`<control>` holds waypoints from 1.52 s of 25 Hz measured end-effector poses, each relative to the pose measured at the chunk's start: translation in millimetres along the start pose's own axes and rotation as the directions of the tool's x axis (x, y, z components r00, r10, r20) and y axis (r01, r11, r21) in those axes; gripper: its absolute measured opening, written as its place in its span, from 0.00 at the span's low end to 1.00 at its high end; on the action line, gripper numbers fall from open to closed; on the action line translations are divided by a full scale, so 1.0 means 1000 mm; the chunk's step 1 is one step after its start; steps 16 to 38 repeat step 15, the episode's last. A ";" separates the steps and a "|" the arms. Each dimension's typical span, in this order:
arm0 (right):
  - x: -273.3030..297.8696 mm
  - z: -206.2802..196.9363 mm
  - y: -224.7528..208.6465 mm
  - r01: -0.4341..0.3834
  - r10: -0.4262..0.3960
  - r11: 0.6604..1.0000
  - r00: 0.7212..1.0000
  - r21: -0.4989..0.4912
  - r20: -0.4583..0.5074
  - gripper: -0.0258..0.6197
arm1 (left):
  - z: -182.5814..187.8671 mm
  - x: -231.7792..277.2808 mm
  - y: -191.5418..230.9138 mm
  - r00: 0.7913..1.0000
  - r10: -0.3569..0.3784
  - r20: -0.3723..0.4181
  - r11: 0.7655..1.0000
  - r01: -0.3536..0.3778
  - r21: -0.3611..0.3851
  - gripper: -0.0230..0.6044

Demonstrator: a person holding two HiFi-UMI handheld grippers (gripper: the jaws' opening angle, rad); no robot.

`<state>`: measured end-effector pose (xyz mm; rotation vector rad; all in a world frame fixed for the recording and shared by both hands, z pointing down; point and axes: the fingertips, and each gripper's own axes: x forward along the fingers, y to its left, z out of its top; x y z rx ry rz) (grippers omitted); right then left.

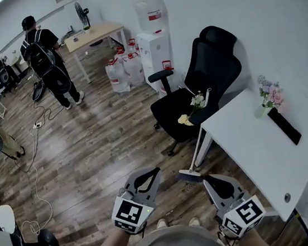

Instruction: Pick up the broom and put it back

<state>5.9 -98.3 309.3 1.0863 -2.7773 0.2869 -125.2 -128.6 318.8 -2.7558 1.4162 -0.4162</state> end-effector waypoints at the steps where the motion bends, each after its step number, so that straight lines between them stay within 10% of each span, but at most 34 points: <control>1: -0.001 -0.001 0.000 -0.001 0.001 1.000 1.000 0.002 -0.001 0.12 | 0.000 0.000 -0.001 1.000 0.002 -0.001 1.000 -0.002 0.000 0.06; 38: -0.006 -0.002 -0.015 0.042 -0.042 0.999 0.999 0.032 0.014 0.12 | 0.009 -0.002 -0.007 1.000 -0.005 0.007 1.000 0.005 -0.009 0.06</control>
